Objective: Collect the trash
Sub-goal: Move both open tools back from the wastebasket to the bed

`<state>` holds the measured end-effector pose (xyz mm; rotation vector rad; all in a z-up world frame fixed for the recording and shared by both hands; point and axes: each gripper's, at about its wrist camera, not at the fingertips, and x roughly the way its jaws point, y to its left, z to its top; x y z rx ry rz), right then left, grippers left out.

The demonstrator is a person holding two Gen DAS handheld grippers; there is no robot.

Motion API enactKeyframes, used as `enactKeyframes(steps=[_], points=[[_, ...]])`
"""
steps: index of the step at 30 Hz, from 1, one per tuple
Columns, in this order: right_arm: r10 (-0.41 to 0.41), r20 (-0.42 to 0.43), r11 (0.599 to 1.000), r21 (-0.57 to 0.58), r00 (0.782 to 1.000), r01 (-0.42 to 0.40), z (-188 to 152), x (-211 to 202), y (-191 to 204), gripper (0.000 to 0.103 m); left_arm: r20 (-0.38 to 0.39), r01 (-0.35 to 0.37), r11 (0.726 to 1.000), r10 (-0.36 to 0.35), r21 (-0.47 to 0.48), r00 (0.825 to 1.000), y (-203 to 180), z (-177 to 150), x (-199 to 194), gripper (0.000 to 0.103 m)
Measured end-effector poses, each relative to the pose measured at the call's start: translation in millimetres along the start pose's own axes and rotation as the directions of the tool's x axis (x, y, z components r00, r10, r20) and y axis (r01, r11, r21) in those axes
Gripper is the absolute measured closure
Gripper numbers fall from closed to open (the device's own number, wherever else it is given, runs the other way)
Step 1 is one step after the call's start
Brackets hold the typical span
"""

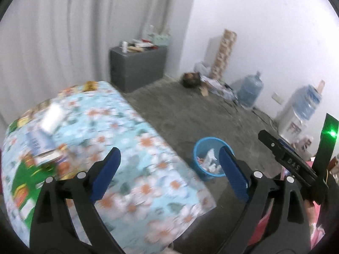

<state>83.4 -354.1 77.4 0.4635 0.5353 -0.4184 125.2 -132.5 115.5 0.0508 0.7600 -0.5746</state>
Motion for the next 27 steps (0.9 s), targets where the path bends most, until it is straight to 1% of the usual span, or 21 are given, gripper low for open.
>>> enactKeyframes(steps=[2, 3, 6, 8, 11, 12, 13, 16, 17, 19, 21, 24, 27], points=[[-0.018, -0.024, 0.999, -0.047, 1.000, 0.017, -5, -2, 24, 0.006, 0.028, -0.033, 0.999, 0.034, -0.019, 0.999, 19, -7, -21, 0.014], [-0.022, -0.045, 0.996, -0.088, 0.999, 0.018, -11, -1, 40, 0.006, 0.048, -0.067, 0.997, 0.068, -0.025, 0.997, 31, -12, -36, 0.013], [-0.008, -0.108, 0.974, -0.225, 0.994, -0.017, -32, 5, 86, 0.006, 0.075, -0.138, 0.990, 0.139, -0.021, 0.987, 58, -27, -65, 0.012], [-0.006, -0.133, 0.957, -0.289, 0.991, -0.033, -45, 8, 110, 0.006, 0.082, -0.185, 0.982, 0.186, -0.024, 0.979, 75, -36, -82, 0.012], [0.056, -0.187, 0.920, -0.371, 0.981, -0.123, -64, 14, 143, 0.006, 0.086, -0.250, 0.968, 0.252, -0.033, 0.964, 102, -53, -107, 0.012], [0.073, -0.205, 0.903, -0.402, 0.976, -0.152, -71, 14, 154, 0.006, 0.087, -0.260, 0.965, 0.262, -0.033, 0.961, 109, -58, -112, 0.012], [0.079, -0.211, 0.889, -0.428, 0.974, -0.164, -75, 13, 165, 0.006, 0.085, -0.269, 0.963, 0.271, -0.034, 0.959, 114, -62, -116, 0.012], [0.088, -0.209, 0.843, -0.505, 0.974, -0.185, -84, 10, 186, 0.006, 0.069, -0.316, 0.947, 0.319, -0.048, 0.945, 138, -79, -128, 0.012], [0.094, -0.208, 0.833, -0.520, 0.974, -0.191, -86, 8, 191, 0.006, 0.070, -0.327, 0.943, 0.331, -0.052, 0.941, 144, -83, -131, 0.012], [0.130, -0.217, 0.813, -0.535, 0.967, -0.229, -91, 5, 202, 0.006, 0.071, -0.344, 0.937, 0.347, -0.058, 0.935, 154, -91, -134, 0.012], [0.150, -0.222, 0.791, -0.558, 0.963, -0.252, -96, 4, 213, 0.006, 0.063, -0.372, 0.926, 0.376, -0.070, 0.924, 167, -98, -134, 0.012], [0.156, -0.216, 0.752, -0.607, 0.964, -0.258, -104, 5, 232, 0.006, 0.052, -0.403, 0.909, 0.410, -0.107, 0.911, 186, -106, -137, 0.012], [0.165, -0.237, 0.737, -0.616, 0.957, -0.280, -110, 12, 245, 0.006, 0.047, -0.414, 0.898, 0.425, -0.146, 0.904, 202, -113, -140, 0.012]])
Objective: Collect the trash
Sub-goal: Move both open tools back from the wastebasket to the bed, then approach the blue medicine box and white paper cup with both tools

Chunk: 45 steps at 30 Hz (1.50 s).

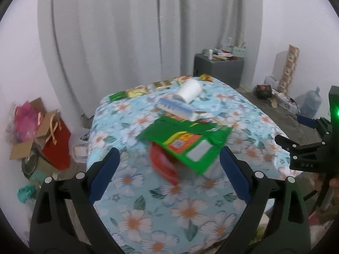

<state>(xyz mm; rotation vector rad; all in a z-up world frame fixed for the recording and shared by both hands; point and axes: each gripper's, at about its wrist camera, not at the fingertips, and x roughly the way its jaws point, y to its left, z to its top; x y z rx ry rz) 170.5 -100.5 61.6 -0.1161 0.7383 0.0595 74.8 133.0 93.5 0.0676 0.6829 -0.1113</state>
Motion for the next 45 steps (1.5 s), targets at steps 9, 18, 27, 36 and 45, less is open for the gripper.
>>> enactKeyframes(steps=[9, 18, 27, 36, 45], points=[[0.078, -0.052, 0.992, 0.104, 0.996, -0.072, 5, 29, 1, 0.006, -0.040, -0.027, 0.992, 0.022, -0.122, 0.999, 48, -10, 19, 0.012], [0.078, -0.077, 0.984, 0.167, 0.994, -0.064, 19, 48, 1, 0.006, -0.038, -0.018, 0.983, 0.011, -0.180, 0.999, 73, -7, 29, 0.012], [0.076, -0.081, 0.979, 0.193, 0.994, -0.059, 32, 50, 13, 0.006, -0.040, 0.001, 0.979, -0.009, -0.202, 0.999, 86, -10, 36, 0.012], [0.031, -0.097, 0.991, 0.133, 0.995, -0.018, 49, 47, 22, 0.006, -0.041, -0.008, 0.975, -0.001, -0.220, 0.999, 99, -20, 36, 0.012], [0.102, -0.066, 0.986, 0.139, 0.993, -0.093, 60, 40, 22, 0.006, -0.039, -0.027, 0.970, 0.018, -0.241, 0.999, 109, -25, 34, 0.012]])
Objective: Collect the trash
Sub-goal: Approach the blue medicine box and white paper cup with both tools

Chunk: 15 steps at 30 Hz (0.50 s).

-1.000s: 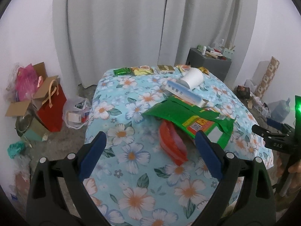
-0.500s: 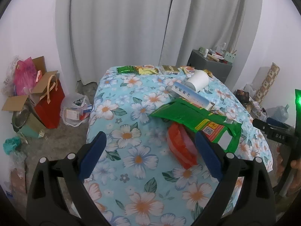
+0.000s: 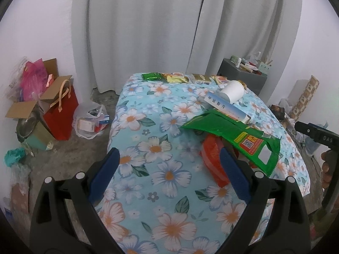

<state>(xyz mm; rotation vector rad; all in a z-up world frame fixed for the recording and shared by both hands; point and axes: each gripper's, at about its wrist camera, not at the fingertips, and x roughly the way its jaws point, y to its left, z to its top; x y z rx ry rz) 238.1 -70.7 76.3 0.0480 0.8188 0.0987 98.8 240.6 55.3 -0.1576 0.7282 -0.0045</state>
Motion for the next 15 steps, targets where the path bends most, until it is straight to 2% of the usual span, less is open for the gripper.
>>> enactKeyframes(steps=[7, 15], points=[[0.041, 0.034, 0.999, -0.030, 0.999, -0.040, -1, 1, -5, 0.006, -0.001, 0.008, 1.000, -0.008, -0.017, 1.000, 0, 1, 2, 0.012], [0.084, 0.085, 0.996, 0.018, 0.993, -0.085, 2, 4, -21, 0.006, -0.001, 0.039, 0.999, -0.039, -0.024, 0.999, -7, 6, 7, 0.012]])
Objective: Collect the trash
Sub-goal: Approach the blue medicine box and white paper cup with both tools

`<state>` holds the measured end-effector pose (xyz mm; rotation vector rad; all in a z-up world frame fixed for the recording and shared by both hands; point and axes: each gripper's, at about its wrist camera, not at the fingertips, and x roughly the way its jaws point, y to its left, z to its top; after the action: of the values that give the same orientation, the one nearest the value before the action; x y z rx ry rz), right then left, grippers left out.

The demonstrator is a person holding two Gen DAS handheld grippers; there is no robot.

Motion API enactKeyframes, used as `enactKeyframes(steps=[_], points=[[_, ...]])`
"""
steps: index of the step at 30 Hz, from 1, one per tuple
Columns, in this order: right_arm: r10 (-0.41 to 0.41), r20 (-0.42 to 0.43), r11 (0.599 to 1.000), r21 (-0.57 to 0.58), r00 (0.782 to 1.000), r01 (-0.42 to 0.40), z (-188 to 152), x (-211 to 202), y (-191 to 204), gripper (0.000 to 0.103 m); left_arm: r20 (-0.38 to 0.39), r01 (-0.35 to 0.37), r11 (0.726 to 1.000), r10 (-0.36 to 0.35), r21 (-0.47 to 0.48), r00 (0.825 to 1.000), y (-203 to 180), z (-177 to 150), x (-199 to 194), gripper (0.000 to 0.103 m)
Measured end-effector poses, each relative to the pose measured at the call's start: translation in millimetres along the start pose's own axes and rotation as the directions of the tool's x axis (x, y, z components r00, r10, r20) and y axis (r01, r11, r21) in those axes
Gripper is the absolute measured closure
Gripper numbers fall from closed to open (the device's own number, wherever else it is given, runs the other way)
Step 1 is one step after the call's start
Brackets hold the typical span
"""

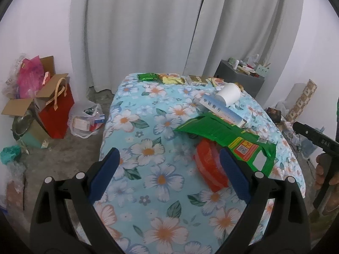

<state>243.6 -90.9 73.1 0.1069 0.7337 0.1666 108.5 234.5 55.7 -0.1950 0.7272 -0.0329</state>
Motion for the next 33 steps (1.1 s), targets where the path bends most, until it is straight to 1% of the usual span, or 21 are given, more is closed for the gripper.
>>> enactKeyframes(steps=[6, 10, 16, 21, 33], points=[[0.042, -0.021, 0.997, 0.070, 0.999, -0.041, 0, 13, -14, 0.006, -0.028, 0.058, 0.997, -0.059, -0.046, 0.998, -6, 4, 14, 0.012], [0.073, -0.040, 0.992, 0.101, 0.996, -0.069, 0, 22, -22, 0.006, -0.039, 0.075, 0.995, -0.078, -0.070, 0.996, -9, 7, 24, 0.012], [0.114, -0.067, 0.985, 0.139, 0.991, -0.104, 1, 34, -29, 0.006, -0.042, 0.092, 0.991, -0.097, -0.097, 0.994, -11, 10, 34, 0.012], [0.162, -0.097, 0.974, 0.174, 0.982, -0.143, 2, 48, -33, 0.006, -0.033, 0.105, 0.987, -0.110, -0.121, 0.993, -11, 11, 40, 0.012], [0.218, -0.124, 0.965, 0.175, 0.968, -0.195, 7, 67, -23, 0.007, -0.021, 0.119, 0.983, -0.123, -0.138, 0.992, -8, 17, 48, 0.012]])
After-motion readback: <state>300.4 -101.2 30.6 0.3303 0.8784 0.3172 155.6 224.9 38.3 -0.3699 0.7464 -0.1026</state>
